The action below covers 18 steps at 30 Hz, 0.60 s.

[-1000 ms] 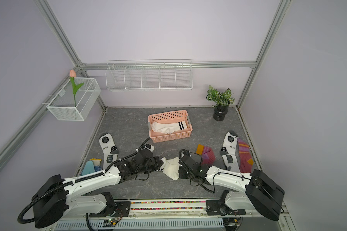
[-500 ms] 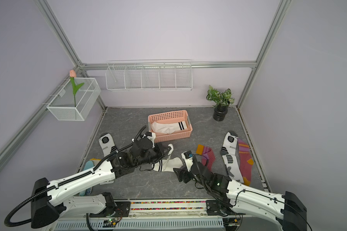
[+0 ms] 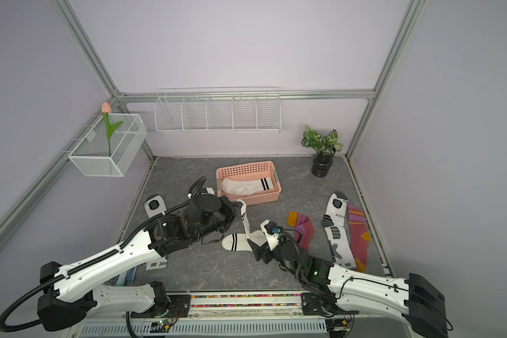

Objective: Place the socks together as a pair
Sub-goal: Flatten out the sock at the center of the board.

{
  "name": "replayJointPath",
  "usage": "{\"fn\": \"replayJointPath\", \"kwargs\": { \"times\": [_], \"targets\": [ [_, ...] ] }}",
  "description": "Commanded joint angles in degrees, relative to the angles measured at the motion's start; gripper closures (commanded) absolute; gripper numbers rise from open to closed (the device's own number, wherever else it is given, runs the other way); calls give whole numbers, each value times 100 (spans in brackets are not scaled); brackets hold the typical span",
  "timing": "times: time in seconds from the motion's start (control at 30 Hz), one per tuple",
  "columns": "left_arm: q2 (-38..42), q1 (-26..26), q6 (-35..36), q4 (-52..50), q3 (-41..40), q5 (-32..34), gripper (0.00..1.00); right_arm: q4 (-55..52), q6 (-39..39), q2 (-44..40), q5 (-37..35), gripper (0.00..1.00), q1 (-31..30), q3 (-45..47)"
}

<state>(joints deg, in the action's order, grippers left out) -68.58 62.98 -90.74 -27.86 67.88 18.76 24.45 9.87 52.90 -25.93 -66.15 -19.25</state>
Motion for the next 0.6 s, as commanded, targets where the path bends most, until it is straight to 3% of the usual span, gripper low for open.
{"fn": "replayJointPath", "kwargs": {
  "times": [0.0,0.27,0.57],
  "targets": [
    [-14,47,-347,-101,58,272,100,848,-454,575,-311,11,-38,-325],
    [95,81,-545,-302,59,656,100,1675,-592,1274,-113,9,-149,-629],
    [37,83,-518,-248,129,637,100,1434,-324,1264,-448,8,-479,-775]
  ]
}}
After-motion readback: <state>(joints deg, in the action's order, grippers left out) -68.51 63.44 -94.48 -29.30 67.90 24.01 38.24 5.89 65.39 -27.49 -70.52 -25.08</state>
